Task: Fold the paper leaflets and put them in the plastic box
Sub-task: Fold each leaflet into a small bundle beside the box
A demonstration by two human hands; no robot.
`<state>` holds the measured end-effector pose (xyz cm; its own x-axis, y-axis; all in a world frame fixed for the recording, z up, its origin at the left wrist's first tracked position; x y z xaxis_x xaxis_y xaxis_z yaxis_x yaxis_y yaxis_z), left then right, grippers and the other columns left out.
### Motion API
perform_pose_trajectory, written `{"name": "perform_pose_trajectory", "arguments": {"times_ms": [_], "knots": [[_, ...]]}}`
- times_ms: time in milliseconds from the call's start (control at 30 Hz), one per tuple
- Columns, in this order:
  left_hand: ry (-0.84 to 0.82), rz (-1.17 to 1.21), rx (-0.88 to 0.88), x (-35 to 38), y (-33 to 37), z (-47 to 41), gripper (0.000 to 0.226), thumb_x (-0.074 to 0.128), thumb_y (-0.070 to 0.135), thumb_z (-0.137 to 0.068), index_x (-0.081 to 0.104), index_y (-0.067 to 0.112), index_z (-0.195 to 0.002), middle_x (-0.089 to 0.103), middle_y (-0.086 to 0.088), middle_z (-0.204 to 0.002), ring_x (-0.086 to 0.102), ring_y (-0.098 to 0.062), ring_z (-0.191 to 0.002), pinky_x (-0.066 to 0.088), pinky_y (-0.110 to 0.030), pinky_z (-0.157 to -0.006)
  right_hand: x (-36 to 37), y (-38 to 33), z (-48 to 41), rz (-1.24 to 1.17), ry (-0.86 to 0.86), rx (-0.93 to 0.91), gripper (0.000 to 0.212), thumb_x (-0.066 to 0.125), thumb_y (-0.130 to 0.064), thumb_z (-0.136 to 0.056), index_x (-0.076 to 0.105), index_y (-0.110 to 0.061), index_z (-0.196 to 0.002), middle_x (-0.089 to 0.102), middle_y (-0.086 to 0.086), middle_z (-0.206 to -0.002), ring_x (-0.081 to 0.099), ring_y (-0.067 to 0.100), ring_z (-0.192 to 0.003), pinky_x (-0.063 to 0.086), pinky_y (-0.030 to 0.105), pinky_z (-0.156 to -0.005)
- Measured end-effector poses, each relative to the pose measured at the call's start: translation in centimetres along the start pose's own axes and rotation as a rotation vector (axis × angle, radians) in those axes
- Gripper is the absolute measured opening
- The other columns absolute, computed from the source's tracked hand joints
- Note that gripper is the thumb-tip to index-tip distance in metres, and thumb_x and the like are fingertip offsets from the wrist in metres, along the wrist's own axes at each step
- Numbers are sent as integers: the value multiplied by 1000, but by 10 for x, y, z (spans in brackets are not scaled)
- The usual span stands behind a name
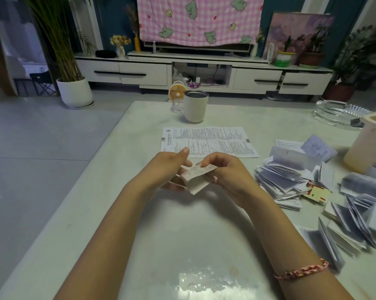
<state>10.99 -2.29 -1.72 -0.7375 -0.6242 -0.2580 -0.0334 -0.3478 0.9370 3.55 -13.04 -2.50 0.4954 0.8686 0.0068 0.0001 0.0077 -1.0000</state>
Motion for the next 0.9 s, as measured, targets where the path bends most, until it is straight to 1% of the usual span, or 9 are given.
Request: {"name": "perform_pose_trajectory", "arguments": {"times_ms": [100,200,233,300,400,467,600,767,900], "knots": [[-83,53,-14,8,-3,0,27,51,30,-95,69,9,-95,70,-7,-91,66,-19,-74,59,-31,-71,-2,-5,0,-65,39,-40,32,50,20,-81,60,-7,-68,63,9,-76,61,13,-64,47,16,-55],[-62,64,-8,6,-3,-1,13,58,16,-91,68,8,-87,70,-8,-88,66,-19,-73,56,-29,-70,-2,-7,0,-71,72,-43,31,47,17,-83,62,-6,-70,64,8,-73,63,13,-61,49,18,-55],[-31,58,-2,3,-4,-2,10,60,13,-90,67,8,-85,69,-9,-85,65,-20,-71,56,-30,-70,-4,-6,0,-76,94,-27,32,44,15,-85,63,-8,-73,64,6,-73,62,13,-61,49,18,-54],[38,53,20,-3,-2,-3,8,61,9,-89,65,7,-82,67,-9,-78,63,-16,-63,57,-25,-60,-9,-3,-1,-102,136,12,30,42,4,-92,64,-13,-84,63,3,-74,59,12,-63,47,18,-53],[96,7,74,-7,1,-2,9,63,6,-87,64,7,-77,62,-5,-68,59,-10,-52,53,-19,-47,-7,0,-1,-52,114,41,11,52,-14,-94,63,-17,-94,60,-2,-77,56,8,-62,46,19,-55],[98,-36,108,-6,3,-2,12,64,7,-86,65,8,-74,62,-4,-65,58,-6,-47,53,-19,-46,-1,-1,-1,79,79,-4,5,60,-13,-89,64,-15,-88,59,-2,-72,53,7,-61,44,19,-54],[120,-116,130,-5,3,-5,10,65,10,-86,67,9,-76,63,-3,-63,56,-6,-40,53,-22,-48,-3,-9,0,155,152,-146,13,66,-3,-83,63,-9,-72,53,1,-54,45,5,-44,37,16,-46],[134,-106,67,-9,-6,-10,14,62,9,-88,63,9,-73,64,-4,-66,60,-10,-47,55,-25,-55,-18,-3,-3,120,245,-104,12,70,-10,-82,63,-6,-73,57,1,-56,47,4,-40,38,16,-43],[259,-245,25,-29,-16,-13,22,57,4,-86,63,11,-66,63,-9,-66,58,-19,-56,53,-30,-64,-19,2,-6,255,262,-96,12,66,-11,-84,65,-13,-73,63,1,-66,50,4,-45,38,14,-45]]}}
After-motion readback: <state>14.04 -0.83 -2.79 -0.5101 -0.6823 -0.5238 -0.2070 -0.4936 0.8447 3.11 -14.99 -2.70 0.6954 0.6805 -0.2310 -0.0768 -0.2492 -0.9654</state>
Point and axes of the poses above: each hand's wrist, its own z-axis away from the middle knuckle, its own x-axis out of the palm, y = z × x, the point moved 9 cm from there along -z, towards the middle knuckle
